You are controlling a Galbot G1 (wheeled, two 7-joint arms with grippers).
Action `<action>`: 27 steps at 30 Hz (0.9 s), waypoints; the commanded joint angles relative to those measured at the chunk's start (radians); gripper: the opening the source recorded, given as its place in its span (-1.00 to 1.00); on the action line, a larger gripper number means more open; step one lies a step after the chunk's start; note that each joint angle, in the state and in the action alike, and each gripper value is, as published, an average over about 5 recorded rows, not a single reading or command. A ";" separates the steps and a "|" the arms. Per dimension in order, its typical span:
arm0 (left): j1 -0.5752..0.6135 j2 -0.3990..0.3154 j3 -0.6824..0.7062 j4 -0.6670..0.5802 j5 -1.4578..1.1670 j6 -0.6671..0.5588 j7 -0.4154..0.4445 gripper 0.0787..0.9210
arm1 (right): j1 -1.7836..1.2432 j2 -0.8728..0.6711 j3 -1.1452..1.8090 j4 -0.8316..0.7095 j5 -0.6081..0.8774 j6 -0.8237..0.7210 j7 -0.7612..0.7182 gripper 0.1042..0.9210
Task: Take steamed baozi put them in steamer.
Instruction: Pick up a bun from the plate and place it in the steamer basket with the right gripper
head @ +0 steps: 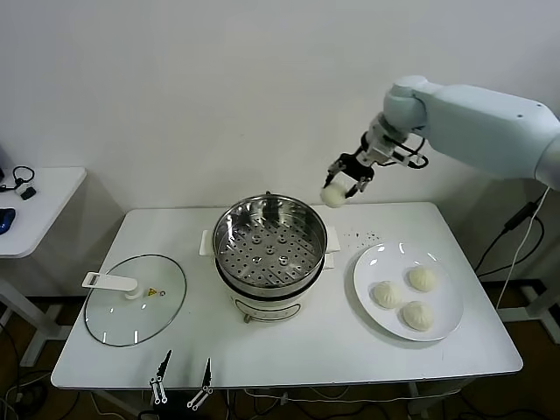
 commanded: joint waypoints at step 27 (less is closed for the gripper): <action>-0.008 0.006 -0.001 -0.004 -0.002 -0.002 -0.002 0.77 | -0.263 0.365 0.028 -0.371 -0.155 0.108 0.075 0.16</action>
